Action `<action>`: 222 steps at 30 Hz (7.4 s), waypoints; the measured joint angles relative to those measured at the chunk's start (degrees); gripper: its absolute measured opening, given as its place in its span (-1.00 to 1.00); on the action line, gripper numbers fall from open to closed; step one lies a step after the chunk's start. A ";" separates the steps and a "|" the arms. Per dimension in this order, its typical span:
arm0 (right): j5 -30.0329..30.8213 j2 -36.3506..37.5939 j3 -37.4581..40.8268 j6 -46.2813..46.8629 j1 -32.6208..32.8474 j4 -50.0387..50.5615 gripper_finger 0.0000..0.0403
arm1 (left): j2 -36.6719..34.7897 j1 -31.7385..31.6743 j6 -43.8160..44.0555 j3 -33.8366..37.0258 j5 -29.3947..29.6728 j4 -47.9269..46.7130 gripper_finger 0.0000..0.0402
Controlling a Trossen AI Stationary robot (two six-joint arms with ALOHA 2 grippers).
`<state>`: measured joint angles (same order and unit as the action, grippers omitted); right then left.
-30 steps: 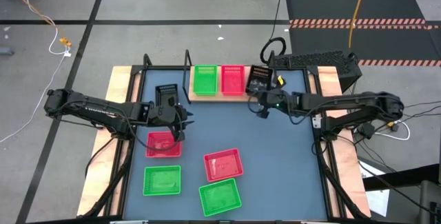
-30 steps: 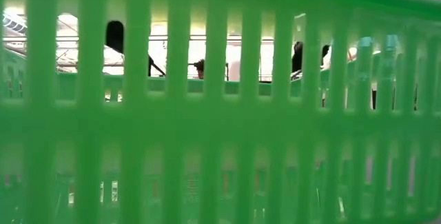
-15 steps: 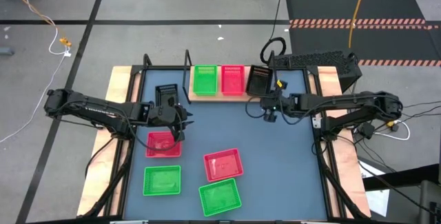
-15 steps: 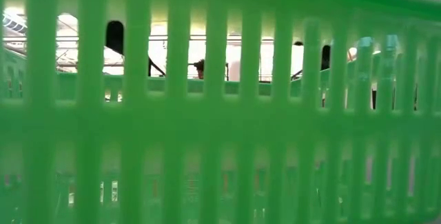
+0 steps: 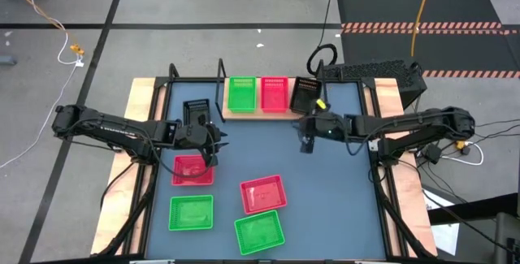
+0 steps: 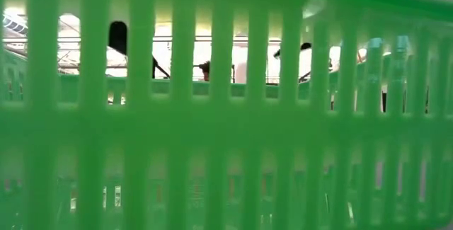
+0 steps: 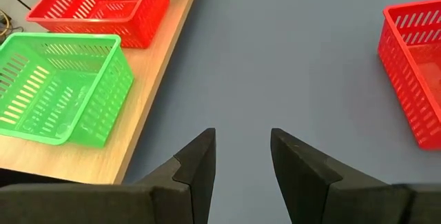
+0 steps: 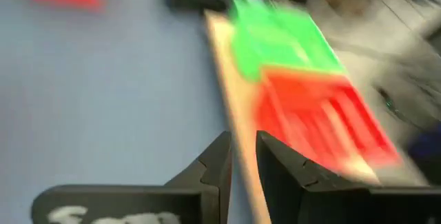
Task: Stack baskets on shelf by color
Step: Stack the right red bin on the red bin on the shelf, then stack the right green bin on the green bin on the shelf
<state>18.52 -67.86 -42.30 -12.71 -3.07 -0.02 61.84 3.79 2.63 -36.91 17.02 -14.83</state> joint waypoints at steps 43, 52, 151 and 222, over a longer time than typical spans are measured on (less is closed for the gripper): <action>5.54 -17.37 -3.07 -55.52 29.42 -2.39 -0.40 | 9.44 15.67 1.16 0.00 -4.91 22.01 -0.29; -3.19 -20.09 -3.10 -60.93 25.98 -4.52 -0.12 | 9.44 15.72 2.38 0.01 -0.49 22.40 -0.29; -11.47 -28.72 -33.01 -4.35 -18.80 26.65 -0.97 | -2.67 7.31 -4.59 -0.02 12.11 0.02 -0.29; -15.34 -13.28 6.25 -10.38 36.71 -31.25 -0.40 | 35.68 29.36 18.52 -4.36 19.98 62.15 -0.29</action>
<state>3.18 -81.14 -36.05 -23.09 33.65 -31.27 97.52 33.15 21.15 -41.26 36.99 47.32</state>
